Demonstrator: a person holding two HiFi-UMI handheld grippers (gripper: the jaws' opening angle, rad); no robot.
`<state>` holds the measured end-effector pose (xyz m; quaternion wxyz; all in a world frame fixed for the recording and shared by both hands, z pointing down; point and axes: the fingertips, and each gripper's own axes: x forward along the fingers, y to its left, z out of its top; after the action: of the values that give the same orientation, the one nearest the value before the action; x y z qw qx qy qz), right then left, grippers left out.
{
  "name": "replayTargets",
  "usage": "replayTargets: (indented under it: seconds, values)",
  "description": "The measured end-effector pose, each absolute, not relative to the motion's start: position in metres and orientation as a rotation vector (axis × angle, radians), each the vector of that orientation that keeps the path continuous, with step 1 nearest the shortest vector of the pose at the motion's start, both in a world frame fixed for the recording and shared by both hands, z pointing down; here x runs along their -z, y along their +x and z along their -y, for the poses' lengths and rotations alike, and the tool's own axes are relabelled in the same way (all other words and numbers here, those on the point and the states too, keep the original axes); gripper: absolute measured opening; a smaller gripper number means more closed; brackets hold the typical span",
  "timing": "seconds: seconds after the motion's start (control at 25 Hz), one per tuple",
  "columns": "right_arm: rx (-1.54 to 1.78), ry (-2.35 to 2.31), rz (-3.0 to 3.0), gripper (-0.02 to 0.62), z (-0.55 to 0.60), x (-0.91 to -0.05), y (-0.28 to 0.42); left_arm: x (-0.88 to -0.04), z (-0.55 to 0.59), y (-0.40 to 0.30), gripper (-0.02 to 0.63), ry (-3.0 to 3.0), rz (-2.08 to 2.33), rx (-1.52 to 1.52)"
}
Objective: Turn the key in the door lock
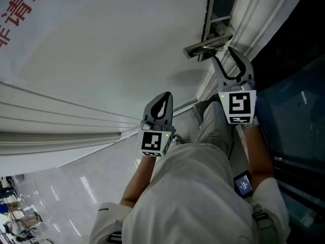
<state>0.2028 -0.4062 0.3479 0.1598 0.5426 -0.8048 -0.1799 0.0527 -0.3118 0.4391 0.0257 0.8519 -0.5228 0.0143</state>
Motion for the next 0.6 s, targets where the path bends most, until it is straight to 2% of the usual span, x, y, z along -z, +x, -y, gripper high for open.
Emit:
replayTargets:
  seconds: [0.16, 0.4, 0.6]
  values:
    - [0.903, 1.418, 1.939, 0.189, 0.41, -0.349, 0.198, -0.442, 0.31, 0.053, 0.009, 2.623, 1.618, -0.045]
    - [1.013, 1.336, 1.813, 0.187, 0.417, -0.352, 0.191, -0.442, 0.309, 0.045, 0.009, 2.608, 1.644, -0.044]
    - [1.054, 1.364, 1.765, 0.106, 0.423, -0.349, 0.187, -0.44, 0.31, 0.043, 0.009, 2.604, 1.655, -0.036]
